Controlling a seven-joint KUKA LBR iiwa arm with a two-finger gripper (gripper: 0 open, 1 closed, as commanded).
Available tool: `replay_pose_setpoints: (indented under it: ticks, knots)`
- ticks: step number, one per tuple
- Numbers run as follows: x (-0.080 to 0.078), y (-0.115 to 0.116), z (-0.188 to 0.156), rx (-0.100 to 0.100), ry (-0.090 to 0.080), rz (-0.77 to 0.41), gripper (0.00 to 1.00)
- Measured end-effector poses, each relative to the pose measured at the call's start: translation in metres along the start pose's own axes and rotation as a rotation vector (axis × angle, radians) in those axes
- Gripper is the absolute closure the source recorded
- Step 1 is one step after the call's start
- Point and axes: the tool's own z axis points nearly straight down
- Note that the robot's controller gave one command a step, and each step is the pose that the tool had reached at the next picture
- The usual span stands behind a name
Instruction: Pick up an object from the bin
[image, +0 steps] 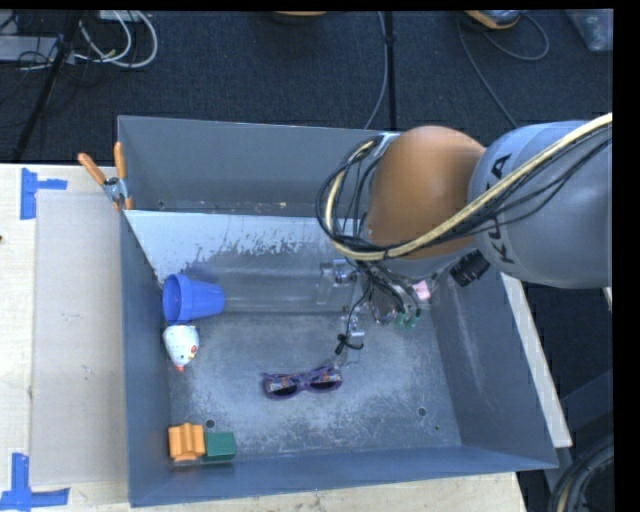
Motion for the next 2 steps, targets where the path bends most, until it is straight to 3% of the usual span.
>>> replay_pose_setpoints:
  ticks: [1, 2]
  knots:
    - [0.008, 0.007, 0.052, -0.001, 0.002, -0.092, 0.00]
    - [0.038, 0.003, 0.103, -0.001, 0.001, -0.236, 0.00]
